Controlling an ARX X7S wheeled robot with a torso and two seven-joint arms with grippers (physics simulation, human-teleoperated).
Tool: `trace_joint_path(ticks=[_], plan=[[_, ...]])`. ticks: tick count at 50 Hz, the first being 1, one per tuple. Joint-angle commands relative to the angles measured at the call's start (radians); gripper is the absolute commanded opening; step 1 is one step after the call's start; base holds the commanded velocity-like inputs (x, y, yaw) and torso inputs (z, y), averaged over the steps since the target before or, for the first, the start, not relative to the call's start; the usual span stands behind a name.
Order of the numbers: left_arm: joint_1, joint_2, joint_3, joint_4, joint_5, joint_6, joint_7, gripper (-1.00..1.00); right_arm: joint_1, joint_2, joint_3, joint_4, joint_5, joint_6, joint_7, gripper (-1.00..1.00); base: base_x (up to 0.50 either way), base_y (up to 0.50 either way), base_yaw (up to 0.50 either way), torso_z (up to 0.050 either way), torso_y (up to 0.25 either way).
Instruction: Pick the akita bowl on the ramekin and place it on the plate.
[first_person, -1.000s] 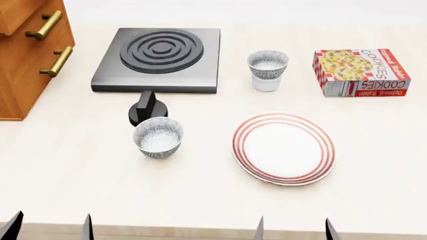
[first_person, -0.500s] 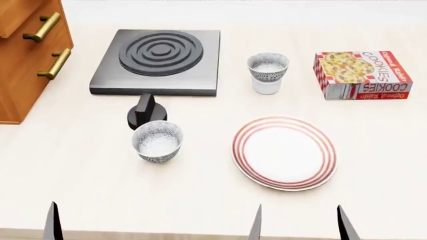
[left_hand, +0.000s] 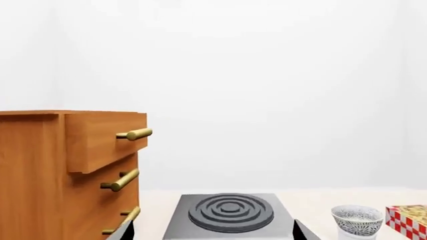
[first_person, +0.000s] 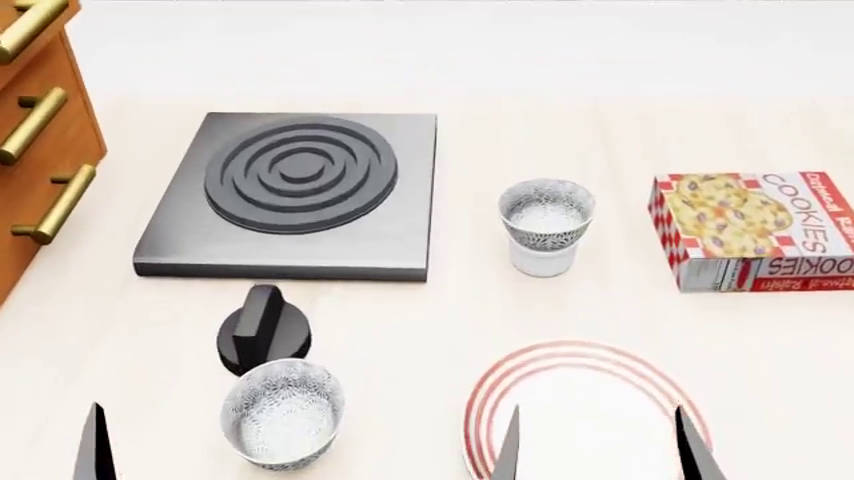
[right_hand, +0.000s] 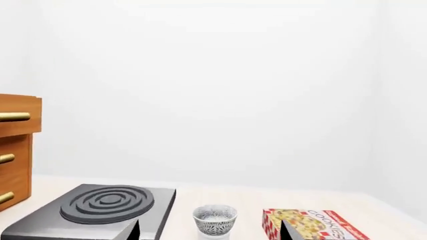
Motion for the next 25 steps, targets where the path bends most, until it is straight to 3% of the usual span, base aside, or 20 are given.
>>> trace_joint_path(ticks=[1, 22, 23, 25], plan=[[0.001, -0.012, 0.009, 0.011, -0.007, -0.009, -0.015, 1.00, 0.006, 0.012, -0.009, 0.005, 0.006, 0.000, 0.013, 1.00, 0.50, 0.00, 0.00, 0.000, 0.000], [0.003, -0.029, 0.025, 0.010, -0.013, 0.000, -0.038, 1.00, 0.005, 0.031, -0.028, 0.006, 0.000, 0.007, 0.039, 1.00, 0.50, 0.00, 0.00, 0.000, 0.001], [0.004, -0.030, 0.026, 0.011, -0.017, 0.008, -0.037, 1.00, -0.019, 0.029, -0.018, 0.013, 0.024, -0.075, 0.035, 1.00, 0.00, 0.00, 0.00, 0.000, 0.000], [0.003, -0.032, 0.026, 0.012, -0.026, 0.000, -0.036, 1.00, -0.020, 0.032, -0.022, 0.006, 0.003, -0.048, 0.047, 1.00, 0.00, 0.00, 0.00, 0.000, 0.000]])
